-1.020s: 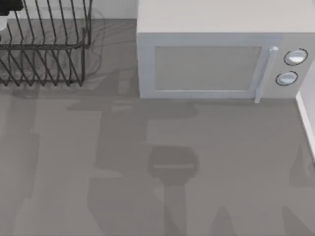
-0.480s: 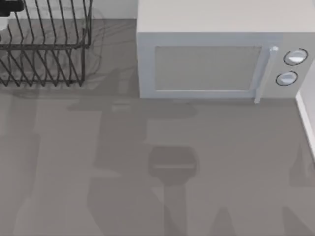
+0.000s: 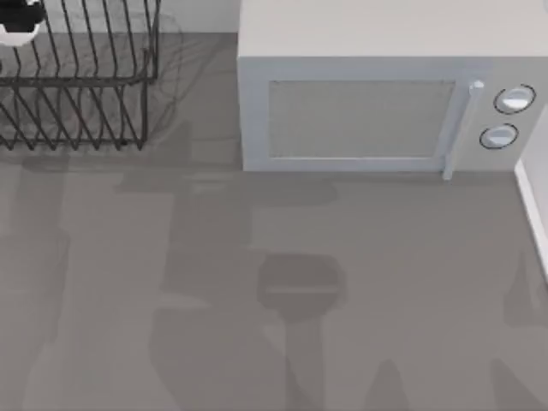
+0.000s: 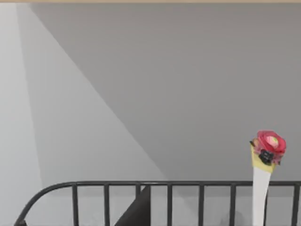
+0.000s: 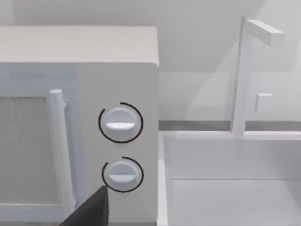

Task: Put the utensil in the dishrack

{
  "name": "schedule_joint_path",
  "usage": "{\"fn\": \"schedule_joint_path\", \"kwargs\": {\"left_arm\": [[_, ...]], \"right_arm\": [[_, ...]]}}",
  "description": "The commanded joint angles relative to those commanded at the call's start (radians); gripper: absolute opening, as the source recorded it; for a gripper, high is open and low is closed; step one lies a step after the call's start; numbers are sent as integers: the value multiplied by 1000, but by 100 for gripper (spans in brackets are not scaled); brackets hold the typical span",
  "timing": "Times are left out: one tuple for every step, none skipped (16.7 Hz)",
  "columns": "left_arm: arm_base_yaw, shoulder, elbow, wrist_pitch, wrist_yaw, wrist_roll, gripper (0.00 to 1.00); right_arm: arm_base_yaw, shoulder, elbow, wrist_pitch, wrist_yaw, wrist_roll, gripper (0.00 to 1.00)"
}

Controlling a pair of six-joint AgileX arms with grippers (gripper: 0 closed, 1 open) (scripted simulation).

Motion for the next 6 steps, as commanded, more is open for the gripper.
{"fn": "schedule_joint_path", "kwargs": {"left_arm": [[0, 0, 0, 0, 0, 0, 100], [0, 0, 0, 0, 0, 0, 100], [0, 0, 0, 0, 0, 0, 100], [0, 0, 0, 0, 0, 0, 100], [0, 0, 0, 0, 0, 0, 100], [0, 0, 0, 0, 0, 0, 100]], "right_arm": [[0, 0, 0, 0, 0, 0, 100], [0, 0, 0, 0, 0, 0, 100], [0, 0, 0, 0, 0, 0, 100], [0, 0, 0, 0, 0, 0, 100], [0, 0, 0, 0, 0, 0, 100], [0, 0, 0, 0, 0, 0, 100]]}}
